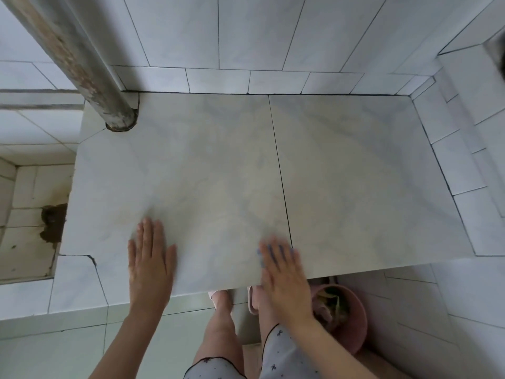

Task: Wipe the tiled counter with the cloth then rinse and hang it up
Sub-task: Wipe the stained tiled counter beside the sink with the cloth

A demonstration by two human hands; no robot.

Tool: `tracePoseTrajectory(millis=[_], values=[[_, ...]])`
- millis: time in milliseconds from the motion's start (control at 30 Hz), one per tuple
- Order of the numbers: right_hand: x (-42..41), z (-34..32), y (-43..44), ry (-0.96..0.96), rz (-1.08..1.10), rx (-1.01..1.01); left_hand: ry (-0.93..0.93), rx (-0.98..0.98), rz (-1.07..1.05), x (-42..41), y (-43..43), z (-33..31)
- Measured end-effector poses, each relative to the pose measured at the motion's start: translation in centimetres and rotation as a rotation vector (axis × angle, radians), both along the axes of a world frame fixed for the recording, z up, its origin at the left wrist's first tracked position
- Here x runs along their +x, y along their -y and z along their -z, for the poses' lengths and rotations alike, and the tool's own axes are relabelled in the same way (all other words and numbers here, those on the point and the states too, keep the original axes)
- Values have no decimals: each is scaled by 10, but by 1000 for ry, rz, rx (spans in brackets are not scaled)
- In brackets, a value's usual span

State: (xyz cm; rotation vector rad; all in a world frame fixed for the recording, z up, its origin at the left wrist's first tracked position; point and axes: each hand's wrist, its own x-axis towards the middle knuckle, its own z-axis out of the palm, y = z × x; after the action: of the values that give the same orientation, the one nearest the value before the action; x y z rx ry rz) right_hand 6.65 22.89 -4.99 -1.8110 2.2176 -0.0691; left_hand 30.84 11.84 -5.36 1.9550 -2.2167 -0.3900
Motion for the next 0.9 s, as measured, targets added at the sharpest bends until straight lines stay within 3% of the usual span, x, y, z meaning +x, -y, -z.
tracePoseTrajectory(millis=[167, 300, 400, 533, 667, 900], values=[[-80, 1, -7, -89, 215, 18, -14, -9, 75, -36, 8, -3], [-75, 3, 26, -76, 357, -10, -14, -15, 130, -57, 16, 0], [-27, 2, 61, -52, 219, -74, -7, -10, 134, -64, 22, 3], [39, -2, 76, 15, -139, -119, 31, -25, 107, -62, 30, 5], [-3, 5, 88, 42, -280, -87, 34, -45, 83, -64, 41, 2], [-170, 4, 127, -63, 248, 8, 22, -37, 143, -87, 66, 4]])
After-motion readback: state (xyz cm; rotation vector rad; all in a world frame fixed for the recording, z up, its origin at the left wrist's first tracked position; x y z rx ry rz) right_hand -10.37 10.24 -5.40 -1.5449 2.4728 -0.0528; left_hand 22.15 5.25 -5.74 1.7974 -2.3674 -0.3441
